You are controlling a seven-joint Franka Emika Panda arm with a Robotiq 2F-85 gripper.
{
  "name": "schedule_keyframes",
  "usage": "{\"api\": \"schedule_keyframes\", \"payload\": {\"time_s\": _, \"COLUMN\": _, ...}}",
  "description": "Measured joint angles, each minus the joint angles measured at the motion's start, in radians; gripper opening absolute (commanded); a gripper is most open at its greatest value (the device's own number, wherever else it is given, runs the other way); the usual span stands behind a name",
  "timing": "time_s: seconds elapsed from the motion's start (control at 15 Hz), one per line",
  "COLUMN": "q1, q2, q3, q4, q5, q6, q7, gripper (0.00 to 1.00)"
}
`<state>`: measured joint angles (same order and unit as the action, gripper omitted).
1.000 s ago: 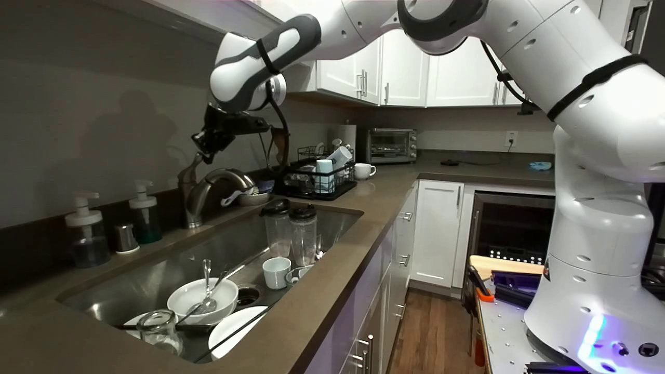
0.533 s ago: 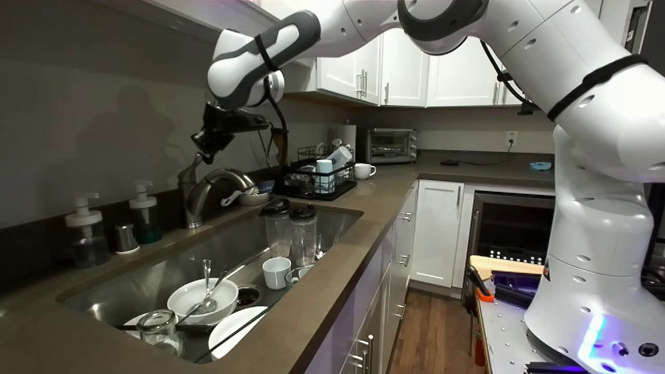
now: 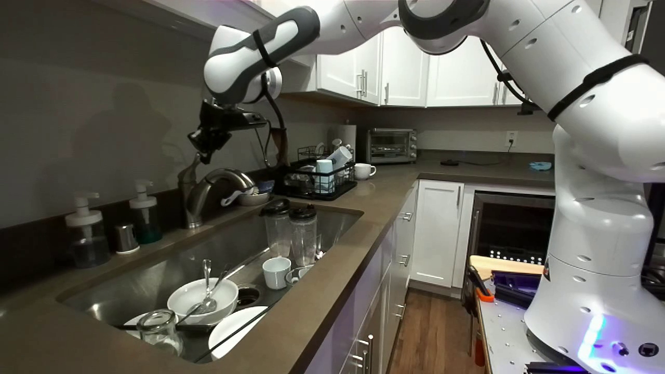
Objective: Open the tap
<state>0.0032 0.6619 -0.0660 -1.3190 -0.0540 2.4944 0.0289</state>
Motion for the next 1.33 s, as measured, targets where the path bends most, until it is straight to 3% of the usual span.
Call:
{"api": "schedule_keyframes", "payload": {"time_s": 0.4, "q1": -0.001, "q2": 0.001, "q3": 0.001, "q4": -0.001, "q5": 0.001, "q6": 0.039, "q7": 0.0, "gripper": 0.03}}
{"api": "schedule_keyframes", "payload": {"time_s": 0.93, "q1": -0.002, "q2": 0.018, "q3": 0.007, "q4": -0.029, "q5": 0.005, "q6": 0.299, "q7": 0.0, "gripper": 0.03}}
{"api": "schedule_keyframes", "payload": {"time_s": 1.33, "q1": -0.012, "q2": 0.018, "q3": 0.039, "q4": -0.071, "q5": 0.021, "q6": 0.407, "q7": 0.001, "gripper": 0.03}}
